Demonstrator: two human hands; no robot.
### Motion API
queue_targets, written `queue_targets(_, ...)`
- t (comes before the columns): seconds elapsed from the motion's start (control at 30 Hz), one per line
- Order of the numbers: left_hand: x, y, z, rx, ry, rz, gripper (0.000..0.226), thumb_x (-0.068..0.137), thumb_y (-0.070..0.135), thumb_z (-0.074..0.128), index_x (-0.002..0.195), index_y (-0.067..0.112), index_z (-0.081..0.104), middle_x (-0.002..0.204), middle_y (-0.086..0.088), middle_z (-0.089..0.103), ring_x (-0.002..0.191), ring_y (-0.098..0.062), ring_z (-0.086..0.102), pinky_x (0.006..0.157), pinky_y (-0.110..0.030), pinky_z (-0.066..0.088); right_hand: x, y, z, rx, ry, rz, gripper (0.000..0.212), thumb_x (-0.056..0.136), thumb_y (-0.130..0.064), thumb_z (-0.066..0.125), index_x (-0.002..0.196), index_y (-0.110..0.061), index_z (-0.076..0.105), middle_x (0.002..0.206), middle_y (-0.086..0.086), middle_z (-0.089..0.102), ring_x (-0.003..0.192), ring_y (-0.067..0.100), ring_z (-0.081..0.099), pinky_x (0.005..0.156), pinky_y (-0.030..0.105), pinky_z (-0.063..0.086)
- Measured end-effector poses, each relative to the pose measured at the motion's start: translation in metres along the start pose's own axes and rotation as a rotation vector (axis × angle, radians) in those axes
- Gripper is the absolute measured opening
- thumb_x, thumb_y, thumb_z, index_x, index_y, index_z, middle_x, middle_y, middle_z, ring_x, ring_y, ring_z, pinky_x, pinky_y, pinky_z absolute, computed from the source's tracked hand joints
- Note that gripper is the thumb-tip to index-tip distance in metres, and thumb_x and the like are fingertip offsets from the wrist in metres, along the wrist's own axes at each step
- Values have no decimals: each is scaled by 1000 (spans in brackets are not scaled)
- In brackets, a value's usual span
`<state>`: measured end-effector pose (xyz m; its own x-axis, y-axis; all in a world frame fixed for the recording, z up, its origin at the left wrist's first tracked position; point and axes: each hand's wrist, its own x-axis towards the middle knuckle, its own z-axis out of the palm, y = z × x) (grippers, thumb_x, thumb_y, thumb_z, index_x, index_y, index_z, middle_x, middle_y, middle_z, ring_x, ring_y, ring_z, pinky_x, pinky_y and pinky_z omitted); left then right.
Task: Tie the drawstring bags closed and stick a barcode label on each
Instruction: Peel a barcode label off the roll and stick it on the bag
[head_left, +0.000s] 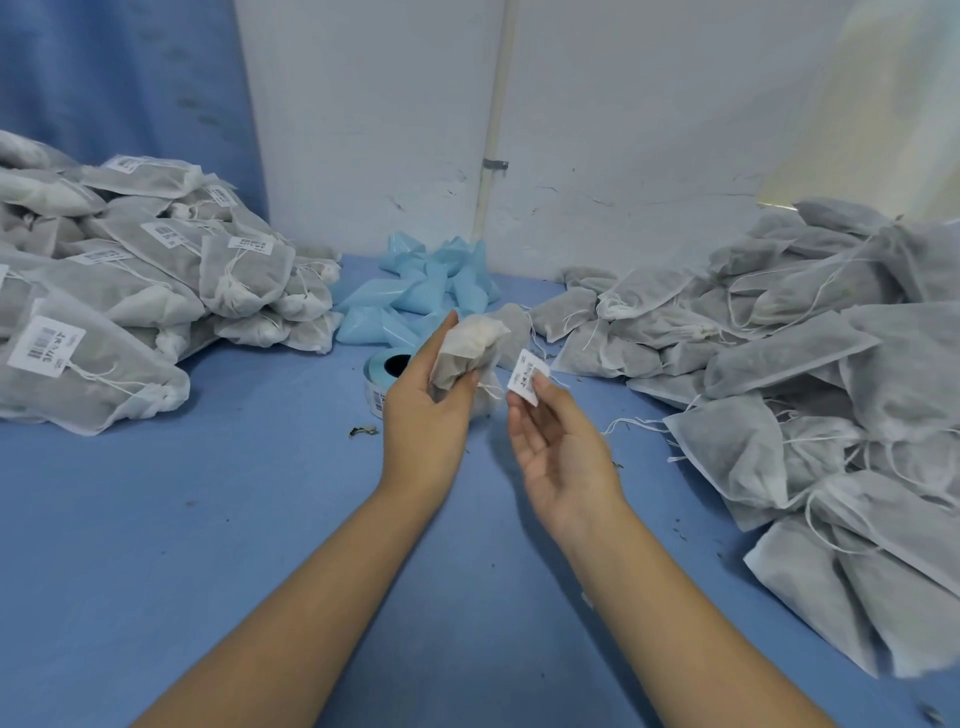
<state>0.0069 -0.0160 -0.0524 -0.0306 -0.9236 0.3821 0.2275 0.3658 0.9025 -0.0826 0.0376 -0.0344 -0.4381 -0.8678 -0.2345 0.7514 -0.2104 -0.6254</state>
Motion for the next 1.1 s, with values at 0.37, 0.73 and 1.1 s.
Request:
queue_targets(0.37,0,10,6,-82,67,22,17,88,4,63,98,17,65,84,16,70,78,5,64,67,-9,47,2,12,-10,-333,-47,45,10,87,-16,68,88,-5,67,75,3,74,67,12,71,57,20,55)
queue_targets(0.73,8,14,-1,-142,1,-207,4,88,18,65,85,20,67,69,11,72,63,0,66,57,-14,51,7,8,-16,-523,-167,-126,29,85,-9,68,113,-8,61,99,6,72,87,13,69,87,31,56)
queue_targets(1.1,2,2,-3,-138,-263,-350,14,82,20,71,94,12,72,92,-2,75,88,-15,71,81,-25,56,12,2,-18,-255,-139,-144,6,89,-7,62,93,-11,63,86,3,70,80,11,66,67,19,53)
